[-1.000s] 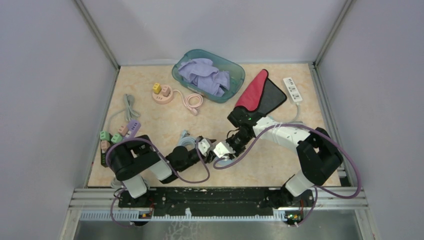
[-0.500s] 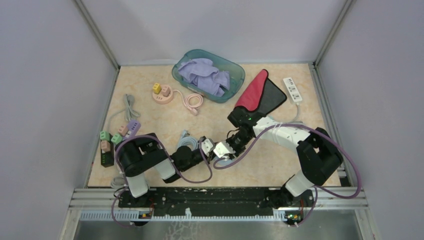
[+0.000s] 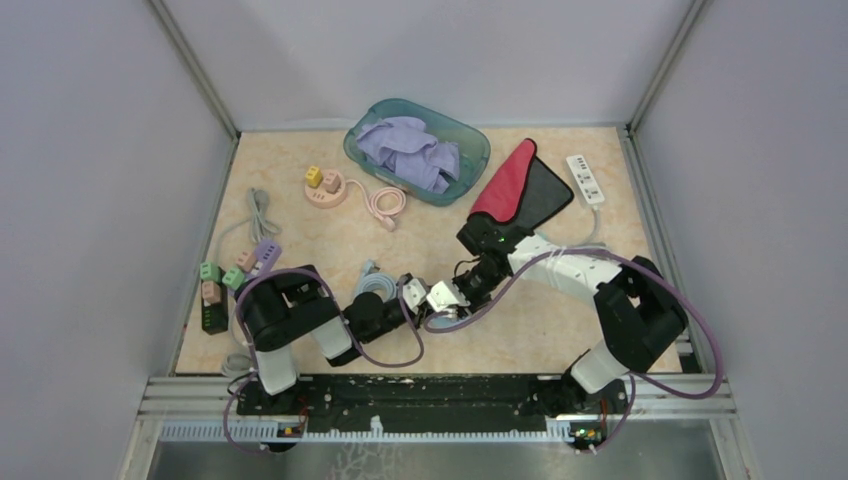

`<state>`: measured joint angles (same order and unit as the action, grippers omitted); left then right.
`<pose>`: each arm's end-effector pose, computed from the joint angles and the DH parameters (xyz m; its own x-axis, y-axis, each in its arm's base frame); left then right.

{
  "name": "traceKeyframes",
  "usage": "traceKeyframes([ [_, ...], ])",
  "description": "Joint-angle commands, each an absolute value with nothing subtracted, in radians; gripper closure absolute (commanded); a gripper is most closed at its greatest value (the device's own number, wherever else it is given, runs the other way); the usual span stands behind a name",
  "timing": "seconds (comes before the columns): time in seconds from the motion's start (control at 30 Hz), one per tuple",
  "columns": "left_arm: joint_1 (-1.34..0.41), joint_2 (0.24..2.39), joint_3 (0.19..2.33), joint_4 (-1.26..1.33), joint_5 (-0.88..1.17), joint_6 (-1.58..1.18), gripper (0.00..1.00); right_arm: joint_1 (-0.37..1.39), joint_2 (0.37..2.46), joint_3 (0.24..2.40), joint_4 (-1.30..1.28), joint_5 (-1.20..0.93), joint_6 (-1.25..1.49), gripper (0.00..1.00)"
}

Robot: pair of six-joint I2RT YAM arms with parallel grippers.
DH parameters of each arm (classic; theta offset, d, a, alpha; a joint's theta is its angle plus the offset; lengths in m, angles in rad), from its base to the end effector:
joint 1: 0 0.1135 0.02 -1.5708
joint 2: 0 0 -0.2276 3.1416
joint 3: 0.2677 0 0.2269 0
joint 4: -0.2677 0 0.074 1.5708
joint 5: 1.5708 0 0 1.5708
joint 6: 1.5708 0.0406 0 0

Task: Pull the plug off the socket
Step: Remove the plug from the socket.

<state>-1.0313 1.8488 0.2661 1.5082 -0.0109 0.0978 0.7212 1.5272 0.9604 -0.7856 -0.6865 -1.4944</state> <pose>0.1309 -0.2178 0.1043 0.0452 0.1146 -0.9924 0.8520 0.5143 0.0982 0.1706 0.1842 0.1711 0.5561 -0.5380 -0.6335 -0.7779 -0.6053 -0.1688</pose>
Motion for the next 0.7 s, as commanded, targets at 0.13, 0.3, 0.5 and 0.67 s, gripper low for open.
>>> traceKeyframes([
  [0.13,-1.037,1.891,0.216,1.524,-0.031,0.049,1.0,0.636,1.489,0.924,-0.781,-0.75,-1.582,1.0],
  [0.3,-1.037,1.913,0.222,1.529,-0.03,0.042,1.0,0.669,1.476,0.878,-0.791,-0.775,-1.651,1.0],
  [0.5,-1.037,1.926,0.235,1.523,-0.02,0.024,1.0,0.785,1.531,0.937,-0.676,-0.782,-1.381,1.0],
  [0.67,-1.037,1.934,0.225,1.527,-0.025,0.01,1.0,0.772,1.521,0.948,-0.651,-0.753,-1.325,1.0],
])
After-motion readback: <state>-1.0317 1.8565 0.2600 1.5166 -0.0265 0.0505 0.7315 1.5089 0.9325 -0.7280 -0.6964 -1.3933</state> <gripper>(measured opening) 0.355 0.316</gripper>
